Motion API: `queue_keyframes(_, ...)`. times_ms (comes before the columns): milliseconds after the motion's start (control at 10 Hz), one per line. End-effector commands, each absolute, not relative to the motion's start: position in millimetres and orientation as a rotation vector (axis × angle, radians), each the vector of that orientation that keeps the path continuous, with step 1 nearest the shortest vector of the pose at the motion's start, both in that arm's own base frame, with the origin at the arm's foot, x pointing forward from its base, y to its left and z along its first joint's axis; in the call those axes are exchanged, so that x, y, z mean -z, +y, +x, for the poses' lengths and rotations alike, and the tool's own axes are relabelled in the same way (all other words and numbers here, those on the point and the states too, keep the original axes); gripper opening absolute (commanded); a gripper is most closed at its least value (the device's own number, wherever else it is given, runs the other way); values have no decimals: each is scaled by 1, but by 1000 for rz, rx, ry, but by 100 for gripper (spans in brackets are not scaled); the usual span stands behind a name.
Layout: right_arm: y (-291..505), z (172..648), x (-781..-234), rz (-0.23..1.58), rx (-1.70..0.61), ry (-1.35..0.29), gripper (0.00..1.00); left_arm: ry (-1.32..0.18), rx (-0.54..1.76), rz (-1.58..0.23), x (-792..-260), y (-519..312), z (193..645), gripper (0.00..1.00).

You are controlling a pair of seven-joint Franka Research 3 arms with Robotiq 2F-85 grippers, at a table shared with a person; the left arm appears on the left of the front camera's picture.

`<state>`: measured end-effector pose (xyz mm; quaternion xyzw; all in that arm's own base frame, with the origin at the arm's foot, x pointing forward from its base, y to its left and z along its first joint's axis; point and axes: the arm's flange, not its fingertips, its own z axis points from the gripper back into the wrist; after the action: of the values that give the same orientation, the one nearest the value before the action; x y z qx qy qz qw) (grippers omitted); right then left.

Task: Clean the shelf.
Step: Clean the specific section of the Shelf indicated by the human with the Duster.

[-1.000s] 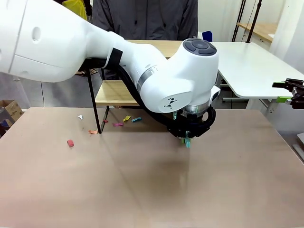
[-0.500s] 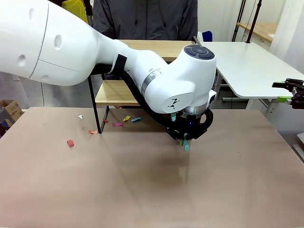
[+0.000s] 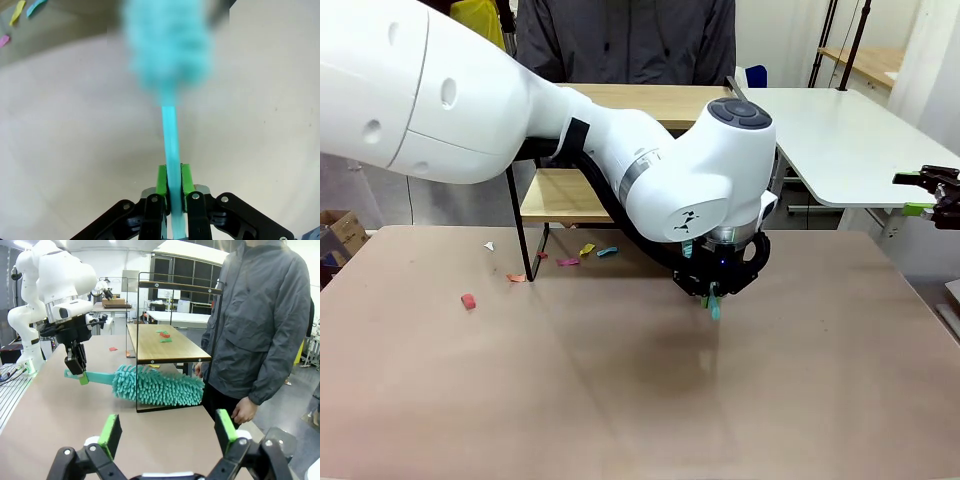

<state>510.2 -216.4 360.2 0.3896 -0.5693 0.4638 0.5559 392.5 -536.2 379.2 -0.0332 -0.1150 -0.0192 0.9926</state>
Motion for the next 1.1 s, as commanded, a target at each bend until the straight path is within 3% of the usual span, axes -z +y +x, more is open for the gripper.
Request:
queue_keyframes(0,-216,511,-363,914,-1099,-1346,100,-234,15,-64,-370,-536,387,13)
queue_keyframes(1000,-216,511,-363,914,-1099,-1346,100,-225,-106,111,-361,-416,383,13)
